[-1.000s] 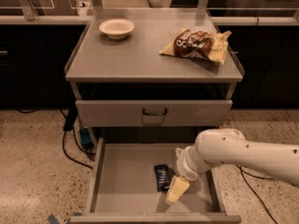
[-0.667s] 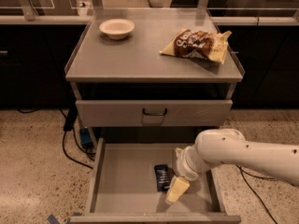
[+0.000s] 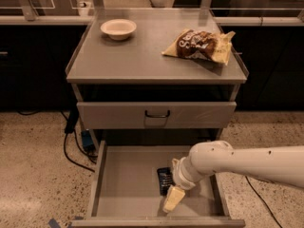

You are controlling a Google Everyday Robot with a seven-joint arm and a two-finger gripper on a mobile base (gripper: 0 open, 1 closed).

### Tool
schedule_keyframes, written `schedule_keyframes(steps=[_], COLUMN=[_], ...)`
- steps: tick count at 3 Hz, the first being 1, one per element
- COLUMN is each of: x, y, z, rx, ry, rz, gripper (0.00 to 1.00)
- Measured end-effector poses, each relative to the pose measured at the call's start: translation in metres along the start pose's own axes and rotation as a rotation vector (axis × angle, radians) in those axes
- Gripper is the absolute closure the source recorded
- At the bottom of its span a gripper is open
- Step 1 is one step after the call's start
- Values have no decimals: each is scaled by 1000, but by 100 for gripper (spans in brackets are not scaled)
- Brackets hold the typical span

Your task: Pick rxbar blueberry from middle drawer and place on counter

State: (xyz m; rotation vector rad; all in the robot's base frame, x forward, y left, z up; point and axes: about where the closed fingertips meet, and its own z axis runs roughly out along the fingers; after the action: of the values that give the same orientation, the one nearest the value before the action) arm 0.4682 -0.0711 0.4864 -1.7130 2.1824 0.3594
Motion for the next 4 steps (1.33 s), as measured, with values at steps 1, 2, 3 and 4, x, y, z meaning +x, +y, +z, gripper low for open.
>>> schedule_keyframes(steps=[1, 2, 3, 4], x=[2, -1, -6, -6], y=[-2, -16, -35, -35], z=[29, 60, 105, 105], rx=[17, 52, 59, 59], ry=[21, 35, 32, 32], rz=[-16, -17, -14, -14], gripper=[0, 0, 0, 0])
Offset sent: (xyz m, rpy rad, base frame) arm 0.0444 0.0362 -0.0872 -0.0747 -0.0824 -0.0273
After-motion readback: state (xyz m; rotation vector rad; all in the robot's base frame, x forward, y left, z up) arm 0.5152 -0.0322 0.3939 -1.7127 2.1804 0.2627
